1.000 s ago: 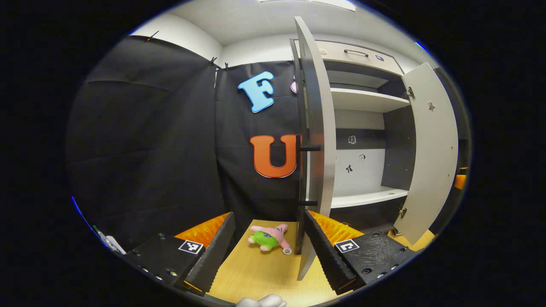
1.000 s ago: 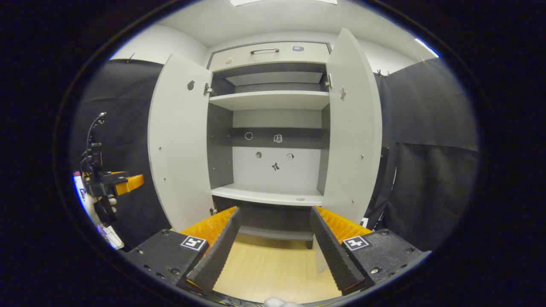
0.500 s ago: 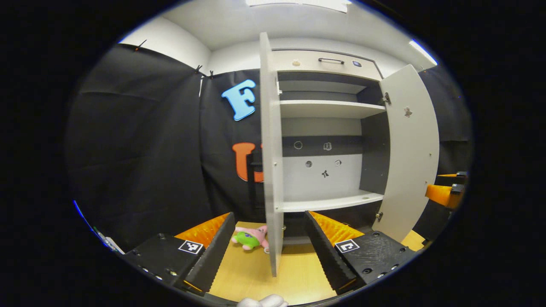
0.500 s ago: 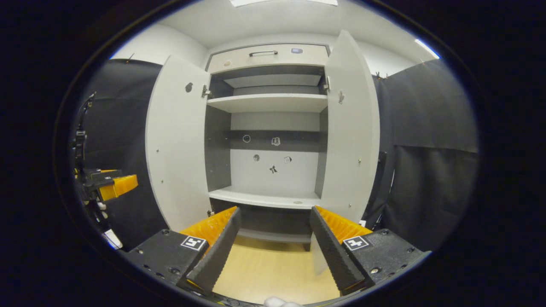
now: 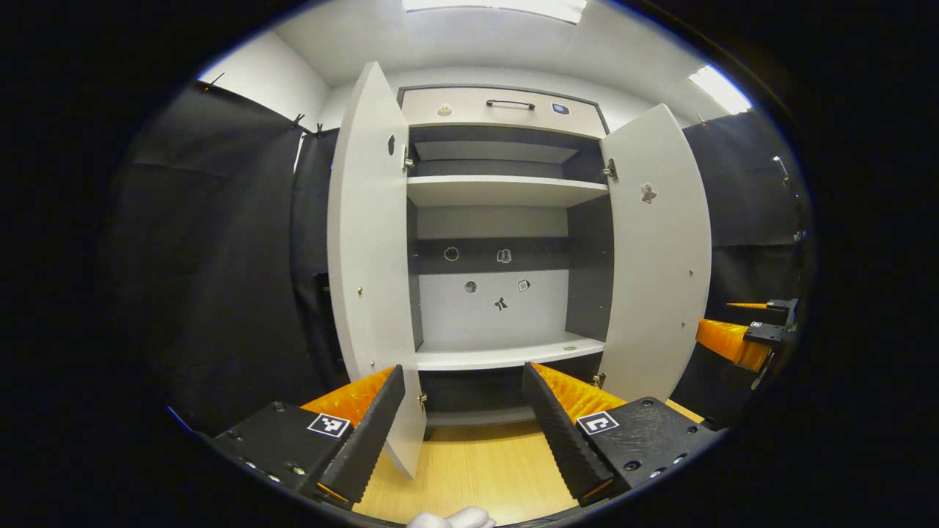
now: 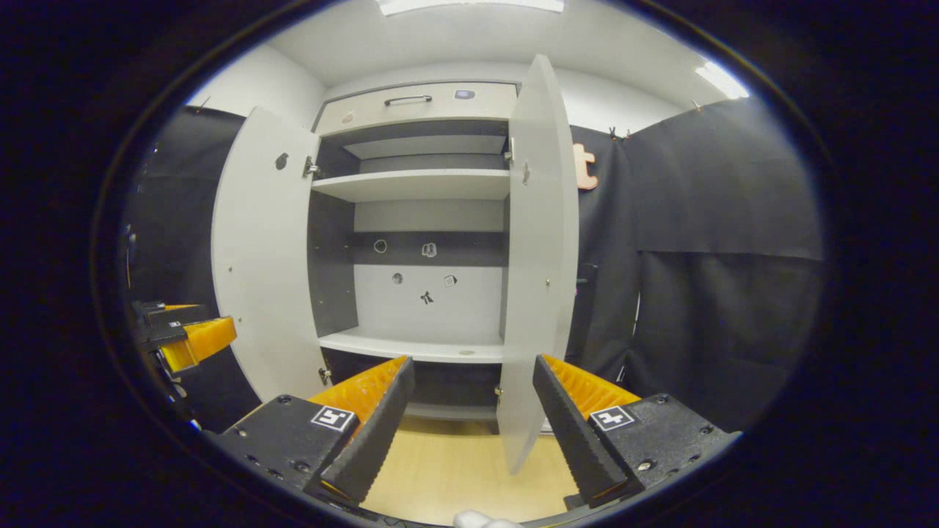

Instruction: Open the right door of the double-door shoe cabinet with the right hand, and open the left door with the left hand.

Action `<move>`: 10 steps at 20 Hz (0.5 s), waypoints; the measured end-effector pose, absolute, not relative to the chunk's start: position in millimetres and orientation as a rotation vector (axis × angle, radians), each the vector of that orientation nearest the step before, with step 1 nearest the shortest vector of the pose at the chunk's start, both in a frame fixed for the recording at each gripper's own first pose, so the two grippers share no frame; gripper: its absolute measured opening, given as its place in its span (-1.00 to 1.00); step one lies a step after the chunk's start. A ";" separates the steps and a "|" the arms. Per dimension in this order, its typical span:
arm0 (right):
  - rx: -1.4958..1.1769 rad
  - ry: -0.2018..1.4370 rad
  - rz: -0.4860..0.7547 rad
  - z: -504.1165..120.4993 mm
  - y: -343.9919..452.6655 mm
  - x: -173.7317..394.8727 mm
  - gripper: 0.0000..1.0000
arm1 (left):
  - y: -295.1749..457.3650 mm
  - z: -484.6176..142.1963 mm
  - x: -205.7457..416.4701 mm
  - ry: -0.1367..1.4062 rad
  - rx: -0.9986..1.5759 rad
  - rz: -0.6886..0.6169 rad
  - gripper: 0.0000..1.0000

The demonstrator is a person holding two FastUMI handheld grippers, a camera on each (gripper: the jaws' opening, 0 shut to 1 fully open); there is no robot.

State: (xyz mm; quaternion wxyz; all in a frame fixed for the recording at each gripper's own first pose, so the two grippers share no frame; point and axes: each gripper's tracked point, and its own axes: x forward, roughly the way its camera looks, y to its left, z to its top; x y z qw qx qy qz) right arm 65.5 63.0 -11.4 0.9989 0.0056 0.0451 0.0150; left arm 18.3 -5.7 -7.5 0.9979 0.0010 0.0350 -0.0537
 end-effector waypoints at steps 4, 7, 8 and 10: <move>0.023 0.091 0.006 -12.3 50.5 63.4 1.00 | -17.3 -1.9 19.4 0.055 -0.005 -0.122 0.92; 0.019 0.094 0.000 -12.9 46.7 65.0 0.99 | -20.4 -0.2 20.2 0.058 -0.013 -0.116 1.00; 0.023 0.093 0.002 -12.3 46.3 65.6 1.00 | -20.9 0.7 20.1 0.058 -0.015 -0.115 0.94; 0.025 0.090 0.007 -10.9 46.6 67.5 0.99 | -20.0 2.3 19.8 0.057 -0.010 -0.106 0.92</move>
